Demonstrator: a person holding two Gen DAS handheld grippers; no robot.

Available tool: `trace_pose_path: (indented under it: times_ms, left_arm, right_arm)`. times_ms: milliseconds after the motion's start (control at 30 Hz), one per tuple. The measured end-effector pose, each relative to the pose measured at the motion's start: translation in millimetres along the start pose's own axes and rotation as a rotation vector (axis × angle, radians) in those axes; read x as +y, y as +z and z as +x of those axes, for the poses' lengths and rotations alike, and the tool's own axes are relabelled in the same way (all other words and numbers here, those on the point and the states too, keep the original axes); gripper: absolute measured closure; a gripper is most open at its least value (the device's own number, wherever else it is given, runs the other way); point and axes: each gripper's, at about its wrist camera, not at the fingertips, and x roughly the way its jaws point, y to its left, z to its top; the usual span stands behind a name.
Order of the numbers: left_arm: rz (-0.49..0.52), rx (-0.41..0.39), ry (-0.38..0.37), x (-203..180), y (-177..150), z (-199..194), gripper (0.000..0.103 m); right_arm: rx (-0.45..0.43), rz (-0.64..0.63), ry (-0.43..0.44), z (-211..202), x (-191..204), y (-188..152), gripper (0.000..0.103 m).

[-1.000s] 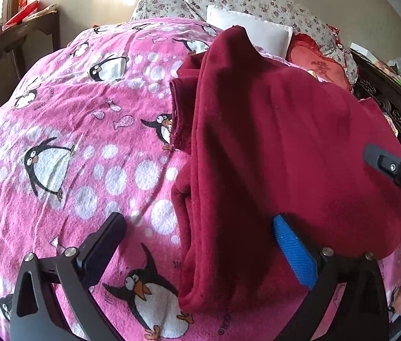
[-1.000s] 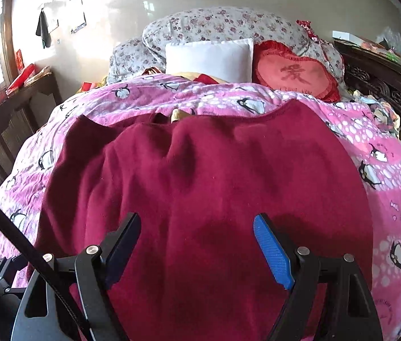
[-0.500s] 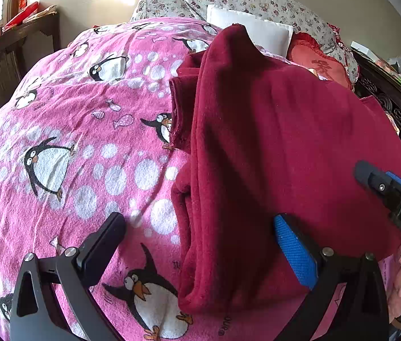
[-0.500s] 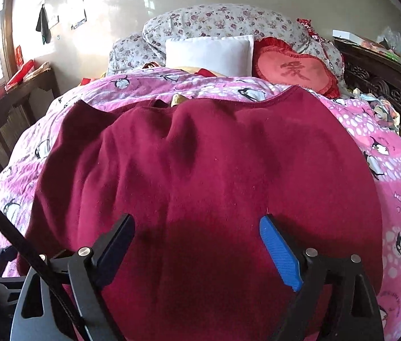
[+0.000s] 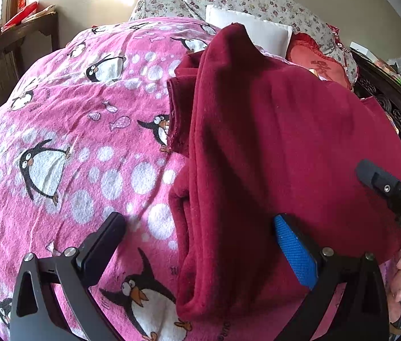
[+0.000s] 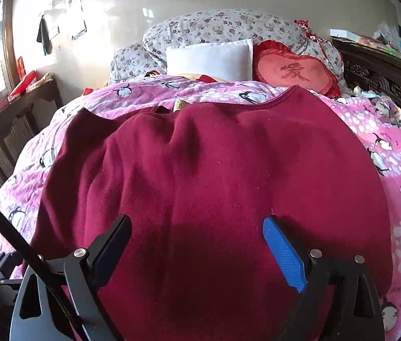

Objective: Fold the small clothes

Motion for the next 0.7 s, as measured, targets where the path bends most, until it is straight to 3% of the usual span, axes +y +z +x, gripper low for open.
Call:
trace_pose_path:
  times_ms: [267, 333, 433, 567, 700]
  left_arm:
    - [-0.009, -0.004, -0.011, 3, -1, -2, 0.0]
    - [-0.01, -0.003, -0.011, 3, -1, -2, 0.0]
    - [-0.012, -0.004, -0.014, 4, -1, -3, 0.0]
    - [-0.016, -0.004, -0.018, 4, -1, -3, 0.0]
    - [-0.021, -0.005, -0.025, 5, -2, -4, 0.0]
  right_arm:
    - [-0.081, 0.036, 0.024, -20, 2, 5, 0.007]
    - [-0.095, 0.031, 0.038, -30, 5, 13, 0.011]
    - [-0.044, -0.014, 0.092, -35, 22, 36, 0.026]
    - [-0.004, -0.13, 0.117, -18, 55, 66, 0.029]
    - [0.06, -0.197, 0.17, 27, 90, 85, 0.03]
